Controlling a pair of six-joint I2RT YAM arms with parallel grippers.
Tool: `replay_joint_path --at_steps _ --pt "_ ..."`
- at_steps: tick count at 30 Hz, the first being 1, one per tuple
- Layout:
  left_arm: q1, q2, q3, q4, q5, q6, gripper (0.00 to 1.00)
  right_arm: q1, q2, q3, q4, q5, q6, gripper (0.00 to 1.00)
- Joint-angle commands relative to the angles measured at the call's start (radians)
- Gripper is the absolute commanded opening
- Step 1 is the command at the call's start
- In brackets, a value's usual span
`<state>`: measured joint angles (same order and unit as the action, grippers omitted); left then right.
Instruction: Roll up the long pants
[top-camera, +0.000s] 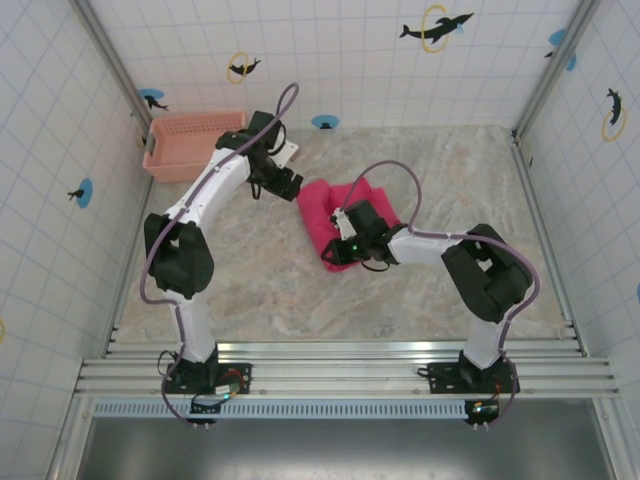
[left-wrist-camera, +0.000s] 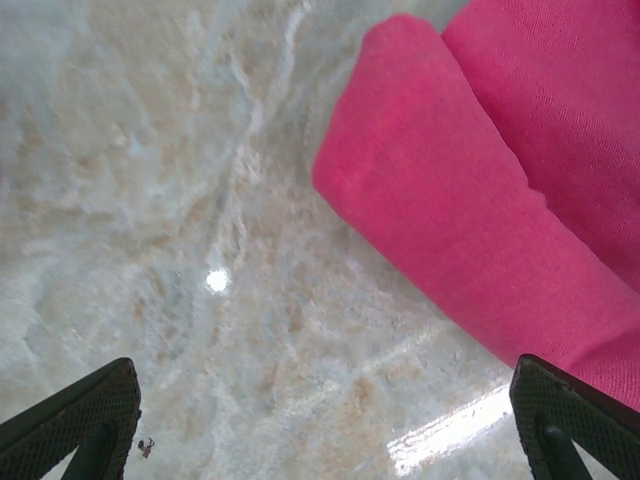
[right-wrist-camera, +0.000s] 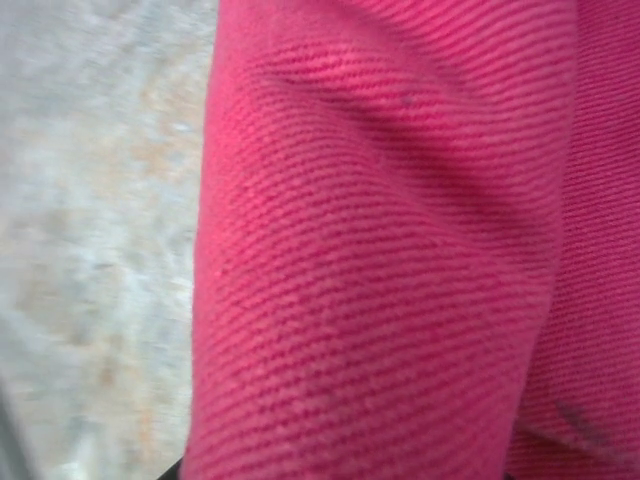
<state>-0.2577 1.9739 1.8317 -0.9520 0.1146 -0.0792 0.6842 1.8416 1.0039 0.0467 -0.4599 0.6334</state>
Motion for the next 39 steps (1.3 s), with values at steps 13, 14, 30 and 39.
replay_joint_path --at_steps 13,14,30,39 --pt "-0.074 0.099 -0.09 0.073 0.037 -0.039 0.97 -0.006 0.264 -0.077 0.625 -0.379 0.609 0.26" --pt "-0.081 0.117 -0.077 0.072 0.029 -0.039 0.97 -0.006 0.277 -0.081 0.652 -0.382 0.625 0.26" --pt "-0.107 0.426 0.038 -0.008 -0.085 -0.004 0.84 -0.036 0.245 -0.15 0.61 -0.388 0.565 0.32" --pt "-0.109 0.482 0.047 -0.043 -0.094 0.01 0.85 -0.027 -0.176 -0.02 -0.342 0.018 -0.168 0.74"
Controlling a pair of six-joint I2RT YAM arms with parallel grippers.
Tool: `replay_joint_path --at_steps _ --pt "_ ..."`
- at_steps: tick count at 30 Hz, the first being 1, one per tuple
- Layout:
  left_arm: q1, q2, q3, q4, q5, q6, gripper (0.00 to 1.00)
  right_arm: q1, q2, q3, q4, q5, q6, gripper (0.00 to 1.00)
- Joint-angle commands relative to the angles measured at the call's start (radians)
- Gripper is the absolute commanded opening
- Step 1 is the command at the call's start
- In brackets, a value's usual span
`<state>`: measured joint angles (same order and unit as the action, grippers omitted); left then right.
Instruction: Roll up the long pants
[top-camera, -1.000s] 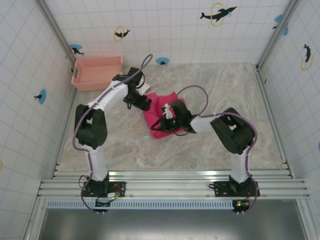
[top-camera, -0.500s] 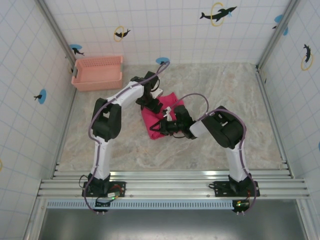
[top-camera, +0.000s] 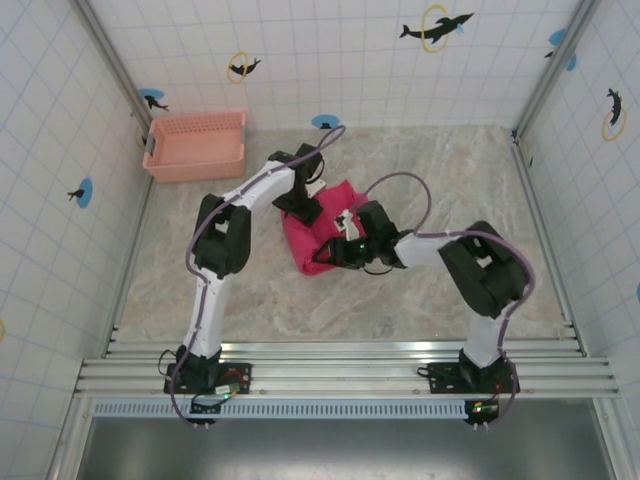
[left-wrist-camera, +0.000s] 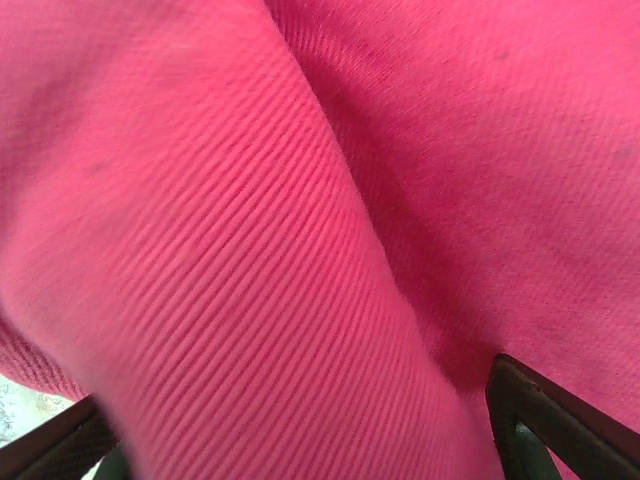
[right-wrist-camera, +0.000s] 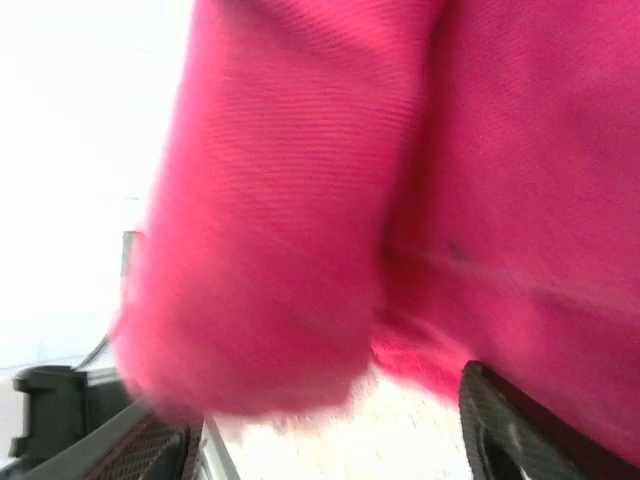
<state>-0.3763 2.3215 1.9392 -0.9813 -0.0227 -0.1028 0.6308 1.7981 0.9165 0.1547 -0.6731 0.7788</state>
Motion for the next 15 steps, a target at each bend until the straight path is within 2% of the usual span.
replay_joint_path --at_steps 1,5,7,10,13,15 --pt "0.01 0.135 -0.059 -0.015 0.048 0.034 0.85 0.059 -0.178 0.102 -0.562 0.355 -0.377 0.77" --pt "0.007 0.141 -0.054 -0.019 0.051 0.031 0.85 0.236 -0.285 0.176 -0.746 0.732 -0.449 0.85" --pt "0.006 0.149 -0.044 -0.03 0.053 0.034 0.85 0.351 -0.29 0.192 -0.778 0.919 -0.443 0.87" --pt "0.006 0.157 -0.028 -0.047 0.054 0.039 0.85 0.474 -0.243 0.206 -0.794 1.112 -0.399 0.87" --pt "0.005 0.156 -0.026 -0.058 0.051 0.046 0.85 0.55 -0.172 0.232 -0.771 1.179 -0.35 0.87" --pt "0.006 0.153 -0.028 -0.063 0.047 0.048 0.84 0.575 -0.131 0.252 -0.722 1.176 -0.347 0.87"
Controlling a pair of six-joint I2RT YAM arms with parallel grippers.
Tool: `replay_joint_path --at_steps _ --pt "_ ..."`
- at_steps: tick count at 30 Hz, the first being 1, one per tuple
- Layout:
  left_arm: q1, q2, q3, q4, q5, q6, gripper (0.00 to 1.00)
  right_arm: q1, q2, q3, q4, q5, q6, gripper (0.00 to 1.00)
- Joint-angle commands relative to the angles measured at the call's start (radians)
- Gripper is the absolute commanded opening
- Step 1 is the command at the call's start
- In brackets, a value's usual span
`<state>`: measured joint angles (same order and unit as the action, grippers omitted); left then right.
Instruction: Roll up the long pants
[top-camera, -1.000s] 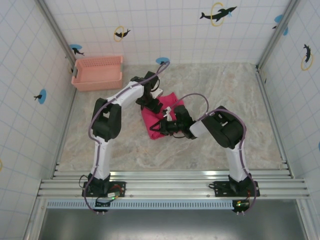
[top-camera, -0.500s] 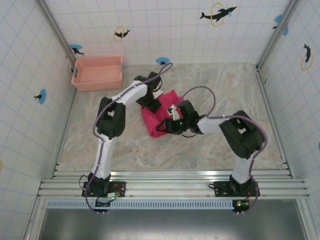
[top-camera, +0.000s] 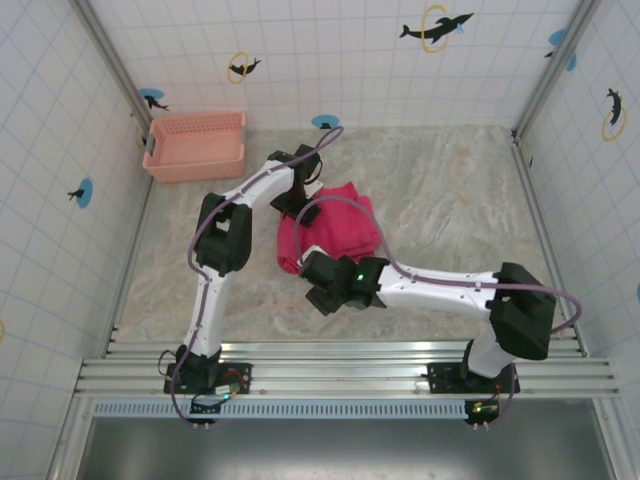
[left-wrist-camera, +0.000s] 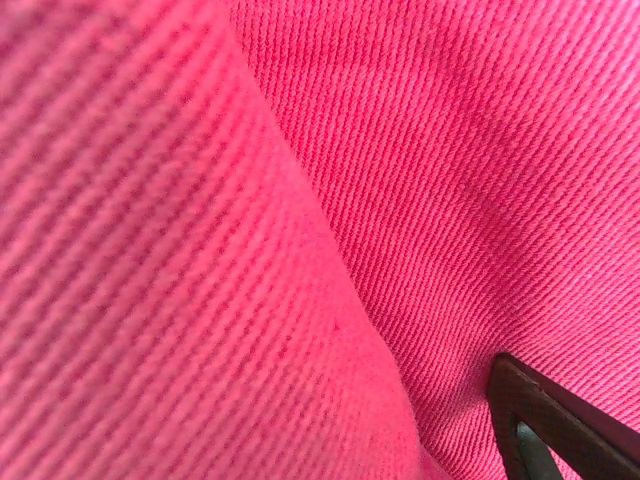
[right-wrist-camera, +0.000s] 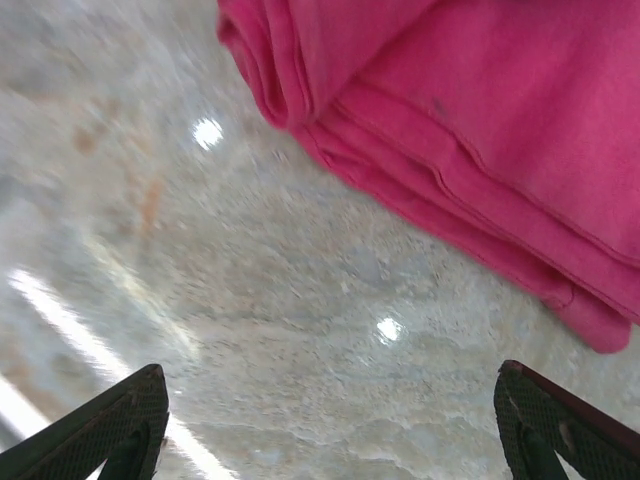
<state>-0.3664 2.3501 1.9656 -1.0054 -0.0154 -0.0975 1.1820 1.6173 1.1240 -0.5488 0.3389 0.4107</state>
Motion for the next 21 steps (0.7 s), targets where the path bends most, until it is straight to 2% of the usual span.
replay_joint_path --at_steps 1,8,21 --pt "-0.005 0.12 -0.057 -0.039 0.04 0.043 0.84 0.032 0.075 0.067 -0.002 0.172 0.023 0.87" --pt "-0.005 0.106 -0.086 -0.032 0.037 0.041 0.84 0.022 0.23 0.282 0.031 0.12 -0.01 0.87" --pt "-0.005 0.095 -0.085 -0.022 0.059 0.034 0.84 -0.046 0.485 0.523 0.042 0.043 0.151 0.87"
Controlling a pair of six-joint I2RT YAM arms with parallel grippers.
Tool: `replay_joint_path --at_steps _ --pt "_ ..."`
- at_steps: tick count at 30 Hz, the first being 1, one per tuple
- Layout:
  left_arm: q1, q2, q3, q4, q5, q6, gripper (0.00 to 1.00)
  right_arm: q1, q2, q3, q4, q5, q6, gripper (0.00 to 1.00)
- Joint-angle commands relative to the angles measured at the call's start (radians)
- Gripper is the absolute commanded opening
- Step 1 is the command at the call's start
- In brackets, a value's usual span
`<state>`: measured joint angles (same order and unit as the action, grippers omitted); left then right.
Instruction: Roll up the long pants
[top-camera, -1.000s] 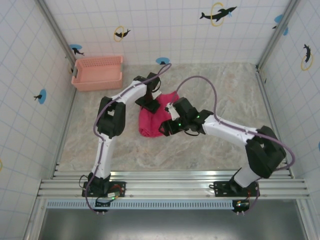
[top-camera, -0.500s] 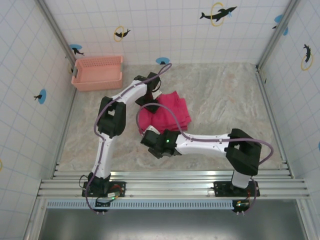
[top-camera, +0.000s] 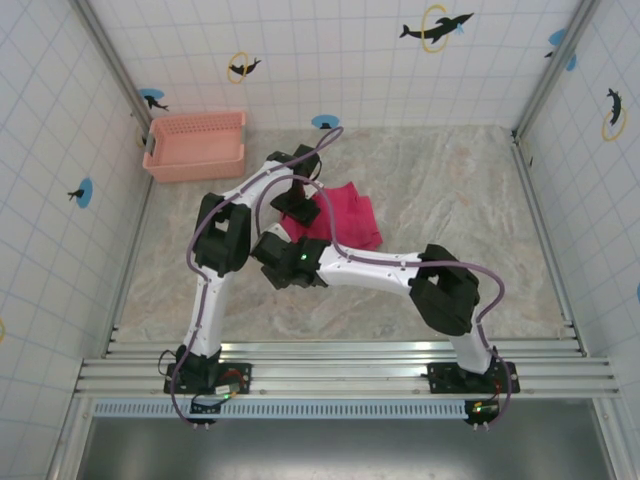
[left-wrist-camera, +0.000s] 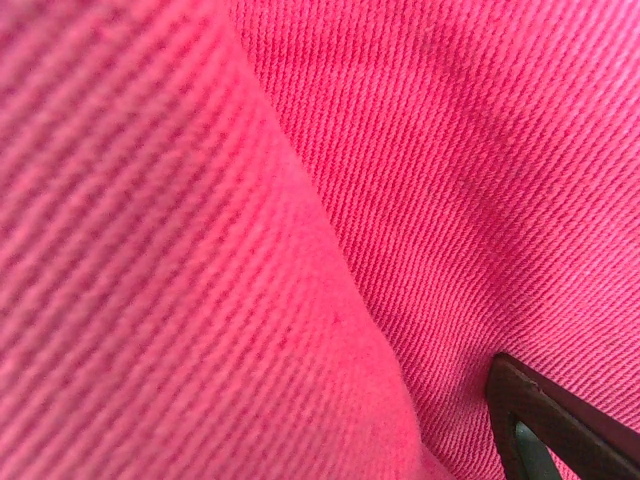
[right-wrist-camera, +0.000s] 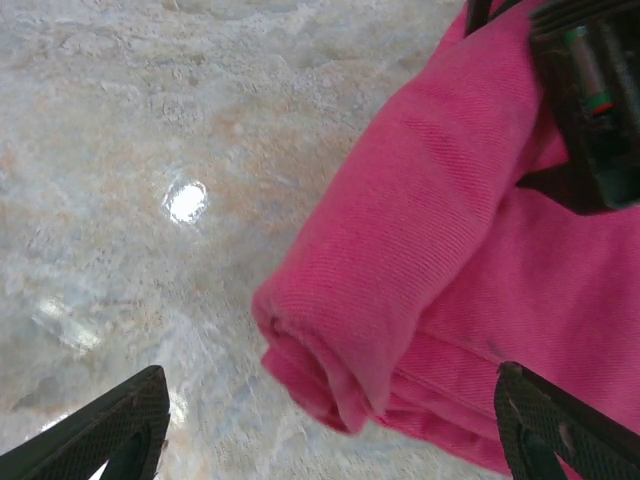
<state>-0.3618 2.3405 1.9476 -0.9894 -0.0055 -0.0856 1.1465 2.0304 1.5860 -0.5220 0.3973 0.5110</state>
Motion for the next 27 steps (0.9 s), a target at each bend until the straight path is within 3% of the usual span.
replay_joint_path --at_steps 1,5,8,11,14,16,20,24,27 --pt "-0.009 0.105 -0.066 -0.038 0.054 0.022 0.84 -0.015 0.093 0.074 0.016 -0.015 0.055 0.86" --pt "-0.008 0.099 -0.068 -0.04 0.07 0.02 0.85 -0.039 0.169 0.12 0.005 -0.024 0.071 0.78" --pt "-0.008 0.087 -0.077 -0.039 0.078 0.022 0.85 -0.067 0.171 0.074 0.038 -0.065 0.08 0.52" --pt "0.001 0.062 -0.094 -0.036 0.089 0.024 0.86 -0.094 0.123 -0.027 0.111 -0.119 0.064 0.31" --pt "0.025 0.026 -0.122 -0.024 0.1 0.021 0.91 -0.124 0.038 -0.165 0.221 -0.201 0.038 0.19" --pt "0.048 -0.052 -0.157 0.004 0.115 0.009 0.95 -0.158 -0.028 -0.291 0.339 -0.299 0.048 0.19" --pt "0.089 -0.222 -0.266 0.097 0.13 -0.007 0.97 -0.283 -0.126 -0.526 0.581 -0.608 0.095 0.18" --pt "0.095 -0.403 -0.431 0.251 0.208 0.025 0.97 -0.406 -0.121 -0.541 0.492 -0.888 0.032 0.17" --pt "0.095 -0.462 -0.475 0.253 0.249 0.061 0.97 -0.46 -0.099 -0.456 0.277 -1.05 -0.066 0.17"
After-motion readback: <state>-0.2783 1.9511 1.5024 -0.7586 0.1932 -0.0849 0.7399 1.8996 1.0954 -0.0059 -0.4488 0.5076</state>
